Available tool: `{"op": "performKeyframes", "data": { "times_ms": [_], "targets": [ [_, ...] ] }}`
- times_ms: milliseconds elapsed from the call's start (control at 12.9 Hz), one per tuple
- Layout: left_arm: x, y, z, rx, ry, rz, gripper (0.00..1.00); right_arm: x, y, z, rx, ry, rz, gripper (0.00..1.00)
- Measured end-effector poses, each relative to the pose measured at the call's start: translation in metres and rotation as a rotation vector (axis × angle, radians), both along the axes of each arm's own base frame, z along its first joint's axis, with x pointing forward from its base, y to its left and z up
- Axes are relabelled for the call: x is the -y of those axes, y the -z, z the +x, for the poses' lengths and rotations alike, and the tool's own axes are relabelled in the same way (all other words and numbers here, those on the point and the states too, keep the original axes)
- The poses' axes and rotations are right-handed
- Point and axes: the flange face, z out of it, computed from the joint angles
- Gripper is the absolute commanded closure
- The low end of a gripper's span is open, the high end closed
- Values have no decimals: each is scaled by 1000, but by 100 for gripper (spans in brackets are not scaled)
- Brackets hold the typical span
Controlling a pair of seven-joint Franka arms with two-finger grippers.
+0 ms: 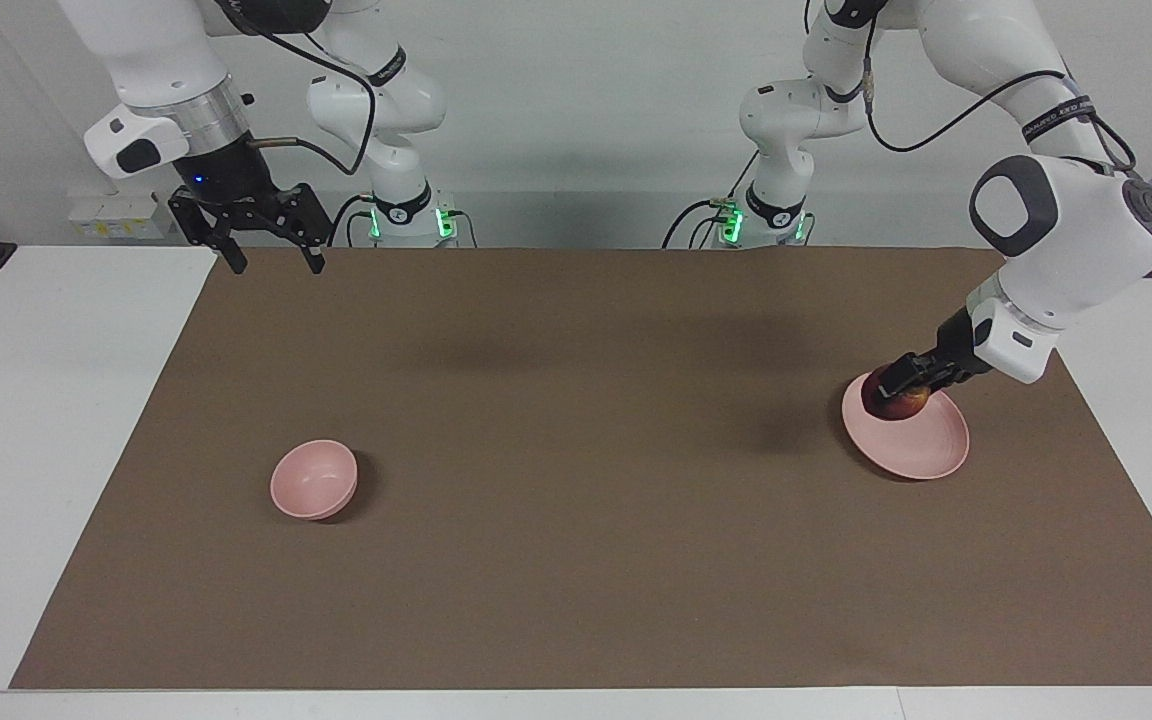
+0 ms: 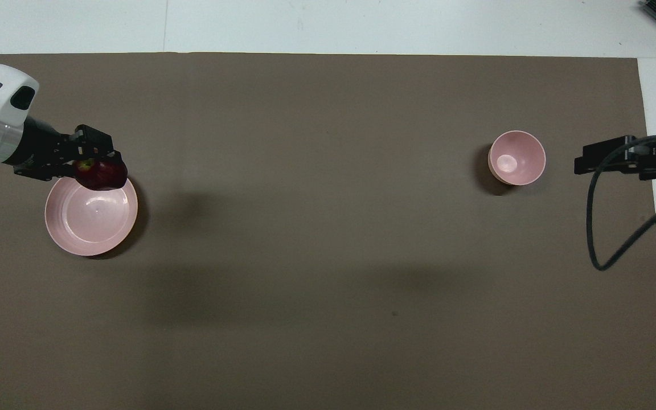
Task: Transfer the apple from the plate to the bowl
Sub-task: 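Carry the apple with the left gripper while the right gripper approaches it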
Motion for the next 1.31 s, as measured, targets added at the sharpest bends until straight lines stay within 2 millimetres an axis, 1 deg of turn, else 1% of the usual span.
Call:
{"op": "performKeyframes", "data": {
  "times_ms": [155,309,464,541,696,928,1159,1314],
  "targets": [
    [22,-5,-3,-92,-79,-51,100,-9,7,3,0,35,73,0],
    [45,-7,-5,-191,-196,-141,100,-17,19,7,2,45,110,0],
    [62,-10,-7,-271,-287,-235,100,-35,32,9,-3,33,154,0],
    [70,-13,-8,-304,-323,-291,100,-43,37,9,-12,32,203,0],
    [88,-20,-9,-353,-355,-389,100,-52,46,13,-14,47,294,0],
    [128,-29,-15,-455,-393,-502,100,-69,63,16,-14,77,434,0],
    [159,-39,-23,-582,-433,-594,100,-107,68,16,16,86,564,0],
    [191,-44,-33,-633,-408,-607,100,-124,68,15,40,86,649,0]
  ]
}}
